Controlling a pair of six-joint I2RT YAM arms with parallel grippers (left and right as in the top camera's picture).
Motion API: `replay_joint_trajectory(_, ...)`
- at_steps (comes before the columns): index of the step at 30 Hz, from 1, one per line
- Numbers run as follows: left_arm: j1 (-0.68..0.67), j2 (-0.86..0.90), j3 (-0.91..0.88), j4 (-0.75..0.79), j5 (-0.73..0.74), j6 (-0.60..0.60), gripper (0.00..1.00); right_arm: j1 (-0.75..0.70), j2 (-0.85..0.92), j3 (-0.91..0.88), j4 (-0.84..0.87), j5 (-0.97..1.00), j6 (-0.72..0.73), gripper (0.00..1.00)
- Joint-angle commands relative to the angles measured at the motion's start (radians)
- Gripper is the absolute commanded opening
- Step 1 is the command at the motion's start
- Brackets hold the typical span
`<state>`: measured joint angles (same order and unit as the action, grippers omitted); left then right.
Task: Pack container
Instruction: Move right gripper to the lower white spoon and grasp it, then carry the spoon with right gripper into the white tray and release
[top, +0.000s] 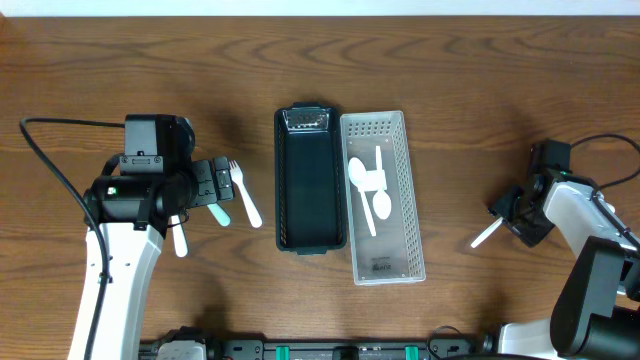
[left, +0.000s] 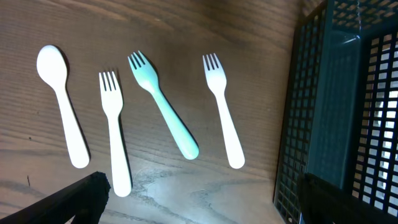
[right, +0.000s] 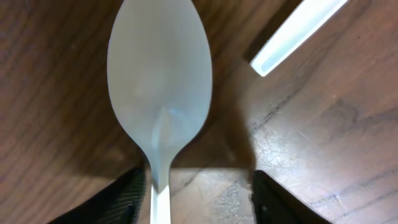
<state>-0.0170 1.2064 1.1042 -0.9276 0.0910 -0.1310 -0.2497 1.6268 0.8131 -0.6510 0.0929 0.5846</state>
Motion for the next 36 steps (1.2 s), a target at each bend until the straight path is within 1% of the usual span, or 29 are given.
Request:
replay_joint_trajectory(1,0.000,0.002,0.019,-0.006,0.003,-0.005,0.98,-0.007,-0.003,-0.022,0.010,0.003,0.002,0.47)
replay_joint_trajectory(7,0.000,0.002,0.019,-0.007,0.003,-0.005,0.98,-0.007,-0.003,-0.055,0.030,0.003,0.002,0.21)
replay_joint_trajectory(10,0.000,0.002,0.019,-0.007,0.003,-0.005,0.98,-0.007,-0.003,-0.067,0.034,0.003,0.002,0.11)
replay_joint_trajectory(13,0.000,0.002,0.019,-0.007,0.003,-0.005,0.98,-0.007,-0.003,-0.070,0.035,0.004,0.002,0.06)
replay_joint_trajectory(14,0.000,0.002,0.019,-0.007,0.003,-0.005,0.98,-0.007,-0.003,-0.070,0.036,0.003,0.002,0.01)
replay_joint_trajectory(19,0.000,0.002,0.019,-0.007,0.003,-0.005,0.98,0.009,-0.006,-0.051,0.032,0.003,-0.014,0.01)
replay_joint_trajectory(23,0.000,0.002,0.019,-0.006,0.003,-0.005,0.98,0.081,-0.028,0.076,-0.051,-0.001,-0.049,0.01)
replay_joint_trajectory(31,0.000,0.002,0.019,-0.006,0.003,-0.005,0.98,0.336,-0.067,0.477,-0.211,-0.042,-0.187,0.01)
replay_joint_trajectory(33,0.000,0.002,0.019,-0.006,0.003,-0.005,0.98,0.410,-0.067,0.538,-0.213,-0.055,-0.227,0.01)
replay_joint_trajectory(36,0.000,0.002,0.019,-0.006,0.003,-0.005,0.98,0.522,-0.065,0.576,-0.199,-0.068,-0.238,0.01)
